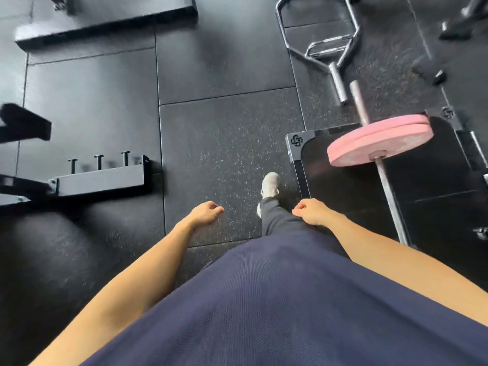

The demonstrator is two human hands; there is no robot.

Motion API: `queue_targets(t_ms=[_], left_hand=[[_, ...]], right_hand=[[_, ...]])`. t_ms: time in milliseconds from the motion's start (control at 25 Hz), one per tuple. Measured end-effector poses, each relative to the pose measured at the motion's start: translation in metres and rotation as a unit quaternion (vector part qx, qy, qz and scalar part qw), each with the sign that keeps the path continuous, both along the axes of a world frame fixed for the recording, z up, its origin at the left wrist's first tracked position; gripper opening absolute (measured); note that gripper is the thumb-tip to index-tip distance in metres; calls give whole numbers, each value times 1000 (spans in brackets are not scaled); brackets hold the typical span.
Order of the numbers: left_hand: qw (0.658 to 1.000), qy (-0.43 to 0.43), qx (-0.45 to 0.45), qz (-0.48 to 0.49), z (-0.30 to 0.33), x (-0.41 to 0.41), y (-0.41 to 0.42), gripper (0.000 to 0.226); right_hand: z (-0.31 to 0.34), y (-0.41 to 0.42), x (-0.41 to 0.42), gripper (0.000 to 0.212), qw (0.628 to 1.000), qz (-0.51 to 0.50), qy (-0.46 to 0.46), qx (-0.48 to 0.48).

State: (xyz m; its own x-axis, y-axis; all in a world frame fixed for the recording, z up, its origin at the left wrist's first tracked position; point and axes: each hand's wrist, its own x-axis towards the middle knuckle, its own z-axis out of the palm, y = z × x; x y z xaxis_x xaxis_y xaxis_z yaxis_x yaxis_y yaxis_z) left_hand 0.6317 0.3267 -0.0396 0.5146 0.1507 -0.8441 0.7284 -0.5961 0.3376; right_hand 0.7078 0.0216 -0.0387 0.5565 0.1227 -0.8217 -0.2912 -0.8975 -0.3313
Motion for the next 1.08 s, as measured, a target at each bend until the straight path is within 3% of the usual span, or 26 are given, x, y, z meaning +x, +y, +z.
queue_targets(t_ms=[240,480,680,960,1080], left_hand=[[996,56,26,-66,-21,156,48,30],[997,-28,55,47,2,323,114,35],[998,30,34,54,-22,440,175,45],[998,-6,49,44,-14,634,340,48],[994,-9,68,91,-2,691,413,50]], right_hand=[[-16,58,201,15,998,52,38,-5],[12,131,402,19,994,113,8,-1],[5,213,534,25,992,130,1,-4],[10,366,727,26,986,167,-3,-26],[18,440,803,27,981,190,-35,-22]])
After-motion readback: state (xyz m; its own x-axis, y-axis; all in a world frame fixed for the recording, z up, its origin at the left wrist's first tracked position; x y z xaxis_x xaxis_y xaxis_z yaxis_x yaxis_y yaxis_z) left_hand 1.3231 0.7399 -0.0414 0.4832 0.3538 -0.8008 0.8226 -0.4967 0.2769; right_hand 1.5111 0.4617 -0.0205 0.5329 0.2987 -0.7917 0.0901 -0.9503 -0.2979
